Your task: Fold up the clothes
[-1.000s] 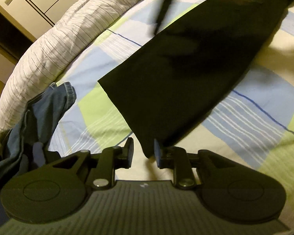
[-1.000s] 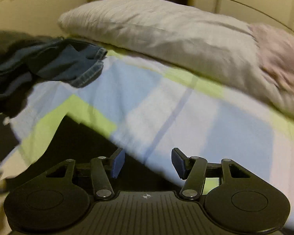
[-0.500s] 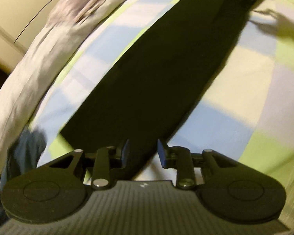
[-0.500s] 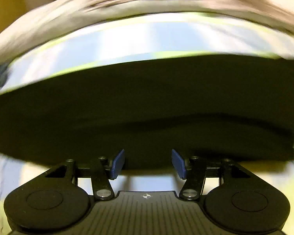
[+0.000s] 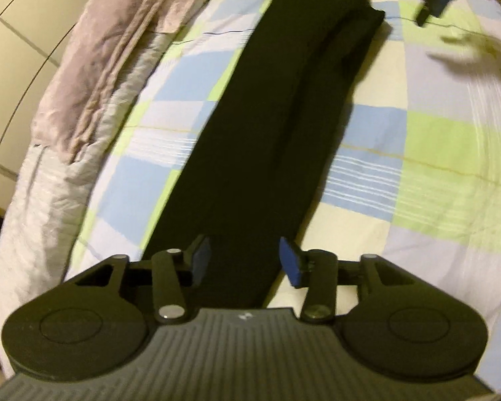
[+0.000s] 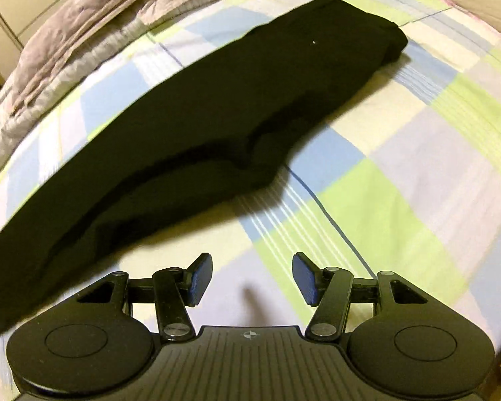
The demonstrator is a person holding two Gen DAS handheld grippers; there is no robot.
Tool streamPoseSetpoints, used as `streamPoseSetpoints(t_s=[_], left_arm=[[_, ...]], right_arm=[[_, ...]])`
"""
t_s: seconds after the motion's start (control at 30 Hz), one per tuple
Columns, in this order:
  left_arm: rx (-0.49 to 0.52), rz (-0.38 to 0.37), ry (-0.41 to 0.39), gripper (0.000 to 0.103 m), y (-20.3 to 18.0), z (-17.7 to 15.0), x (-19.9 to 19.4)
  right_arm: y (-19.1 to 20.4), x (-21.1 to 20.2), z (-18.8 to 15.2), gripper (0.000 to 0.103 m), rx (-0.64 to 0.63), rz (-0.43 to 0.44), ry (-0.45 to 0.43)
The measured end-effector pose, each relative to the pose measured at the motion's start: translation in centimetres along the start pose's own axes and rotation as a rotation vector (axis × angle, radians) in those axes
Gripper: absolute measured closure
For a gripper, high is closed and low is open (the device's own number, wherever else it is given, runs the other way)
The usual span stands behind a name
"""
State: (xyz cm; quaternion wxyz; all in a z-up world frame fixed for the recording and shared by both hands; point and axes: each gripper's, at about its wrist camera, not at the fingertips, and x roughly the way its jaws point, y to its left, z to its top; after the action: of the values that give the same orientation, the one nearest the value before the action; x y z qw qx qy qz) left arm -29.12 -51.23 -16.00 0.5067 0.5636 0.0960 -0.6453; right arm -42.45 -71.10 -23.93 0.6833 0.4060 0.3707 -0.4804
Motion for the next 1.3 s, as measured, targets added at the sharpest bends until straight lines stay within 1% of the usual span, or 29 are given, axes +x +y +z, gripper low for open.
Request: streamPoseSetpoints(t_s=[0.07, 0.1, 0.13, 0.17, 0.2, 0.27, 0.33, 0.43, 0.47, 0.53, 0.63, 0.73, 0.87, 1.0, 1.1, 1.2, 1.23, 1.3], left_arm=[[-0.029, 0.023, 0.028, 0.048, 0.7, 0.1, -1.2], [-0.047, 0.036, 0.045, 0.044, 1.0, 0.1, -1.9], [-0.066, 0.048, 0.058, 0.036, 1.2, 0.1, -2.6], [-0.087, 0.055, 0.071, 0.030, 1.5, -0.2, -3.3], [-0.108, 0.062, 0.085, 0.027, 1.8, -0.4, -4.1], [-0.148, 0.075, 0.100, 0.016, 2.5, -0.9, -5.2], [-0.201, 0.081, 0.120, 0.012, 3.0, -1.6, -6.3], [-0.269, 0.076, 0.153, 0.011, 3.8, -2.9, -7.1], [-0.283, 0.078, 0.154, 0.008, 3.9, -3.4, -7.5], [-0.298, 0.079, 0.141, 0.006, 4.1, -4.7, -8.3], [-0.301, 0.060, 0.124, 0.006, 4.6, -6.9, -8.7], [-0.276, 0.026, 0.107, 0.006, 5.4, -9.3, -8.6], [-0.269, 0.030, 0.095, 0.006, 7.7, -12.8, -8.3], [-0.252, 0.058, 0.102, 0.006, 10.0, -16.3, -8.0], [-0.278, 0.088, 0.118, 0.006, 11.5, -18.9, -7.6], [-0.302, 0.125, 0.150, 0.006, 12.6, -21.1, -6.6], [-0.298, 0.132, 0.161, 0.006, 12.7, -21.7, -6.2], [-0.258, 0.154, 0.179, 0.006, 12.4, -22.9, -5.2]], right_arm=[[-0.3, -1.0, -0.6, 0.044, -0.018, -0.015, 0.026], [-0.4, -1.7, -0.7, 0.037, -0.024, -0.026, 0.033], [-0.5, -2.4, -0.7, 0.029, -0.032, -0.036, 0.039], [-0.2, -2.8, -0.7, 0.029, -0.044, -0.038, 0.043], [0.2, -3.3, -0.7, 0.029, -0.059, -0.040, 0.046], [1.4, -4.5, -0.7, 0.029, -0.112, -0.034, 0.046], [2.9, -5.9, -0.6, 0.029, -0.164, -0.032, 0.033], [5.1, -7.5, -0.9, 0.029, -0.202, -0.021, 0.028], [5.8, -7.8, -1.0, 0.029, -0.207, -0.019, 0.031], [7.4, -8.5, -1.4, 0.029, -0.217, -0.013, 0.035], [10.0, -9.6, -2.4, 0.029, -0.240, -0.014, 0.020], [12.9, -10.6, -3.8, 0.029, -0.258, -0.036, 0.001], [16.7, -11.0, -5.7, 0.029, -0.261, -0.053, -0.004], [21.2, -10.0, -7.8, 0.029, -0.302, -0.033, 0.003], [26.1, -8.4, -10.0, 0.029, -0.448, 0.021, -0.017], [32.4, -6.3, -13.8, 0.029, -0.718, 0.096, -0.053], [34.4, -5.4, -15.3, 0.029, -0.813, 0.123, -0.062], [38.0, -3.4, -18.2, 0.030, -0.987, 0.174, -0.083]])
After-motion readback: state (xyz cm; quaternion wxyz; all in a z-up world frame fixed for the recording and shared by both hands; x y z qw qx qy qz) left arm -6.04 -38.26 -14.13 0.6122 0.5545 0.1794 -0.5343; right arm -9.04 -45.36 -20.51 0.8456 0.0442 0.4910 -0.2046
